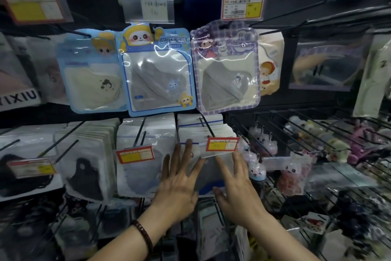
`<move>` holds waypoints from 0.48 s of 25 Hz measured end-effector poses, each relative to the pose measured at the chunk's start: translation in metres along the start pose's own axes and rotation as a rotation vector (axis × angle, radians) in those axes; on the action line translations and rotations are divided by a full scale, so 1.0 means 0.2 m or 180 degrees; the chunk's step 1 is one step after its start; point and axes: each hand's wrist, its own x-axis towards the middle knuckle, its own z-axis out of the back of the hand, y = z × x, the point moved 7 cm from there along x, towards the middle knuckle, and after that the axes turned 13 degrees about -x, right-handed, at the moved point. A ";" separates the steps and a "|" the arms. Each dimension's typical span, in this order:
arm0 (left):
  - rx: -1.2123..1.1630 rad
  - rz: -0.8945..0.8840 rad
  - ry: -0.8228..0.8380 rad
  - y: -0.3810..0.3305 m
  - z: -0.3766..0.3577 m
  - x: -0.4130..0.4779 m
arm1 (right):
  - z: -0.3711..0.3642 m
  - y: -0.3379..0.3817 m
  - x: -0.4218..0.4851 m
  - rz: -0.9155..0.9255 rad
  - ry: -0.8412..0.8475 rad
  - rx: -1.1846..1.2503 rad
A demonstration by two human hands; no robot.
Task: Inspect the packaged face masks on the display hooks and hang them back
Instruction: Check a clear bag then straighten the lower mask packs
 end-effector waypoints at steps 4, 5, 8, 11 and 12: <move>0.0111 0.0260 0.0014 0.05 -0.05 0.05 | -0.03 -0.01 0.06 0.0022 0.0034 -0.0124; 0.0156 0.0265 0.0022 0.06 -0.06 0.06 | -0.03 -0.01 0.08 0.0043 -0.0045 -0.0149; 0.0314 0.0162 -0.0041 0.09 -0.11 0.12 | -0.02 0.01 0.18 0.0079 -0.0196 -0.0169; 0.0364 0.0213 0.0034 0.10 -0.11 0.20 | -0.04 0.02 0.28 0.0036 0.0020 -0.0190; 0.0416 0.0279 0.0071 0.10 -0.10 0.22 | -0.05 0.02 0.31 0.0027 0.0060 -0.0234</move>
